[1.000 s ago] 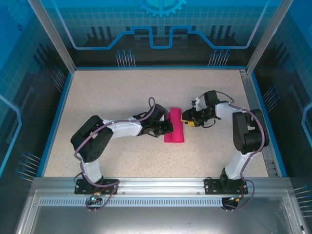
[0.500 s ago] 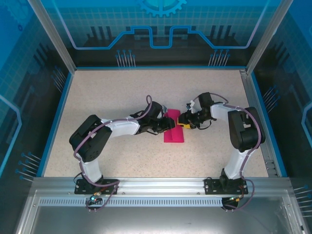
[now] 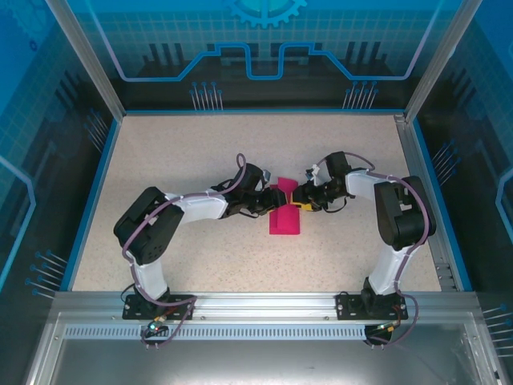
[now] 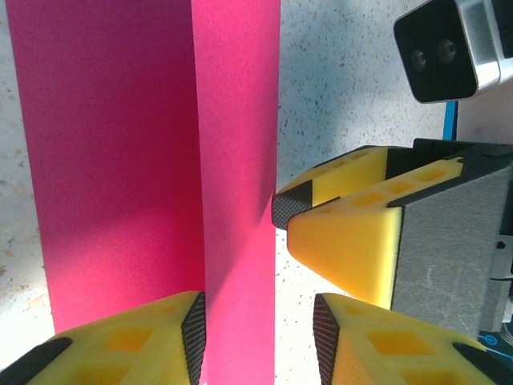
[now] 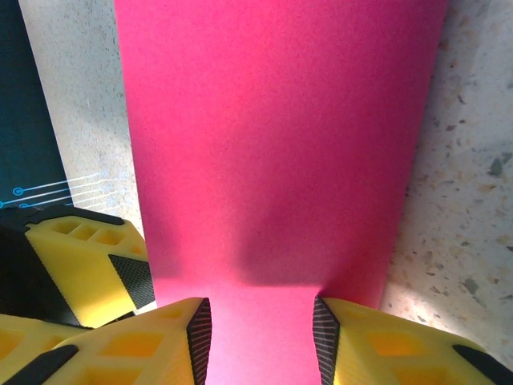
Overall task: Fold a paper plane with a square sheet of paper (pick it up from the middle)
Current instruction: First fold the square sheet of paper in half at the center of the table.
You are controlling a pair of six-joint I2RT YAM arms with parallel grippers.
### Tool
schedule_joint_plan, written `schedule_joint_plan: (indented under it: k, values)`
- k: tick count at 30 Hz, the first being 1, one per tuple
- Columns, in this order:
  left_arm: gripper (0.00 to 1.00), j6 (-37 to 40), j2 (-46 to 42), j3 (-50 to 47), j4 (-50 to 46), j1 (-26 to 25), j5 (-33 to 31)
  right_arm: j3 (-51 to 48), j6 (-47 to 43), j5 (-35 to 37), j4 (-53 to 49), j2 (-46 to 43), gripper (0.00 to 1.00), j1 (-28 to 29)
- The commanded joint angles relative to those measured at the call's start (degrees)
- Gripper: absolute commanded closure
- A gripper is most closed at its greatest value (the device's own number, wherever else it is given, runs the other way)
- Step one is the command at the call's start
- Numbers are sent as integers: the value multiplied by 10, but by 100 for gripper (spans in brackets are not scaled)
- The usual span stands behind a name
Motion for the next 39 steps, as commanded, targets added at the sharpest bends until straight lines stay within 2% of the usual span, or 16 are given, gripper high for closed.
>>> schedule_joint_plan:
  k: [1, 4, 14, 25, 29, 33, 39]
  values:
    - [59, -12, 18, 20, 11, 7, 20, -6, 5, -1, -1, -10, 59, 7]
    - [61, -14, 26, 26, 13, 10, 21, -6, 5, -1, -1, -12, 59, 7]
    - [62, -21, 51, 40, 28, 25, 38, -5, -1, 2, -13, -16, 59, 6]
    - [91, -11, 59, 48, 12, 29, 57, 5, 3, 11, -46, -33, 58, 6]
    - [97, 16, 54, 50, -26, 33, 59, 11, 4, 27, -78, -63, 56, 5]
    - [98, 36, 46, 45, -52, 40, 64, 2, 4, 67, -112, -120, 52, 1]
    - [98, 57, 42, 51, -81, 53, 75, -47, 28, 82, -82, -221, 45, -10]
